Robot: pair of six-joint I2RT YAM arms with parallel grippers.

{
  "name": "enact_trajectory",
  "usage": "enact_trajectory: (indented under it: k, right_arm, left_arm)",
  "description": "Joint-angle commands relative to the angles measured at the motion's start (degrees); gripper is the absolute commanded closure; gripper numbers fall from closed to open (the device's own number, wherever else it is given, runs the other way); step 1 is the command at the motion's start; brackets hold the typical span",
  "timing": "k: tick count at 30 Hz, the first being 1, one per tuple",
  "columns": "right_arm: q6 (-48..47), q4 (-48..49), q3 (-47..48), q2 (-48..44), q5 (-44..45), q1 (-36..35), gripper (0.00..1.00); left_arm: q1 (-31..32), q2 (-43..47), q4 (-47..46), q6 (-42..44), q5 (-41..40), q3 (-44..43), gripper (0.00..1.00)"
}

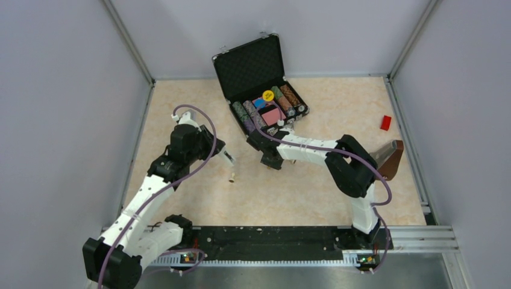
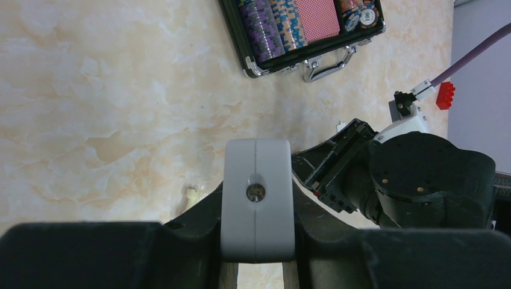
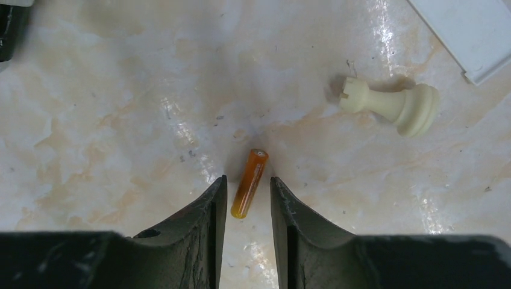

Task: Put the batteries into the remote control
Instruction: Pick up the battery from the center of the board.

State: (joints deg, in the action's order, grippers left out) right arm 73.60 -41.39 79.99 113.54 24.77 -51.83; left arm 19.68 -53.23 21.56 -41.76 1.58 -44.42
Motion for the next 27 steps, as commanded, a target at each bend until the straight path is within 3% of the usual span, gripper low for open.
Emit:
enact_trajectory:
  k: [1, 5, 7, 10, 15, 22, 27]
  right_arm:
    - [1.9, -3.1, 2.4, 1.2, 2.1, 0.5, 0.70]
    - [1.7, -2.8, 2.1, 2.0, 1.4, 0.7, 0.80]
    - [-0.8, -1.8, 1.9, 1.8, 1.0, 0.8, 1.00]
    - [-8.1, 2.9, 0.6, -1.2, -1.6, 1.2, 1.00]
    - [-21.7, 12.1, -5.2, -12.9, -4.4, 1.3, 1.00]
    - [-42.1, 19.4, -12.0, -31.5, -9.1, 1.3, 1.00]
    - [-48.7, 28.4, -17.7, -44.5, -18.0, 1.1, 1.00]
  left_arm:
    - [-0.5, 1.5, -1.8, 1.3, -0.3, 0.1, 1.00]
    - [-0.6, 1.6, -2.0, 1.4, 0.5, 0.4, 1.00]
    - [-0.6, 1.7, -2.6, 1.8, 1.8, 0.6, 1.00]
    - [-0.6, 1.2, -5.1, 3.1, 6.9, 1.0, 1.00]
    - [-0.6, -1.5, -12.5, 5.4, 23.1, 0.9, 1.00]
    - [-0.5, -5.3, -27.7, 1.4, 42.1, -0.1, 1.00]
    - [-0.2, -5.3, -34.4, 1.8, 47.2, -0.3, 1.00]
